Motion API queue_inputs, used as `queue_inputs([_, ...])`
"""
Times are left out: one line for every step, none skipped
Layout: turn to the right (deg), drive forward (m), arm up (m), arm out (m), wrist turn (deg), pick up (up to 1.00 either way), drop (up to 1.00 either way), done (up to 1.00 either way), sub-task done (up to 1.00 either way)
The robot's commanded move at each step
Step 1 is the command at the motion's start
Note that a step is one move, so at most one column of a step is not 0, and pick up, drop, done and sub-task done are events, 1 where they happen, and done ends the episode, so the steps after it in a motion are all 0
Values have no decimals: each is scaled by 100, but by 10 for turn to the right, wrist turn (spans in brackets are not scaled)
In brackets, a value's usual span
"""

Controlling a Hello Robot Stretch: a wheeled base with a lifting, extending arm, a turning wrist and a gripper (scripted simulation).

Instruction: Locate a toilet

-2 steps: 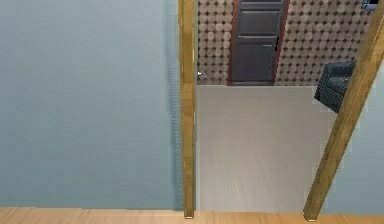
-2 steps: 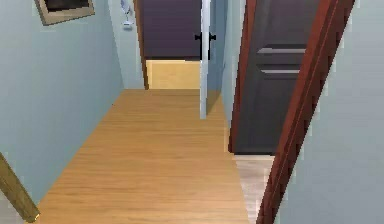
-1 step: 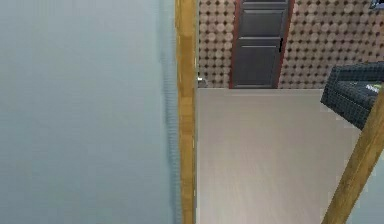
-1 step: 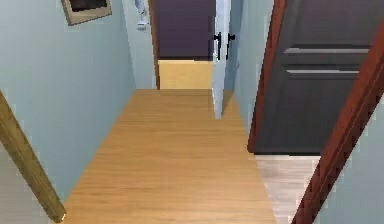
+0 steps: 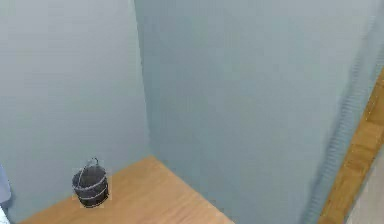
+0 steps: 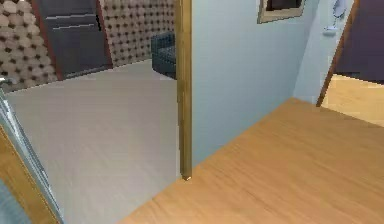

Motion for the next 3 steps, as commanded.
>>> queue_inputs([-450, 0, 0, 0, 0, 0, 0, 0, 0])
queue_inputs([-180, 0, 0, 0, 0, 0, 0, 0, 0])
queue_inputs([0, 0, 0, 0, 0, 0, 0, 100, 0])
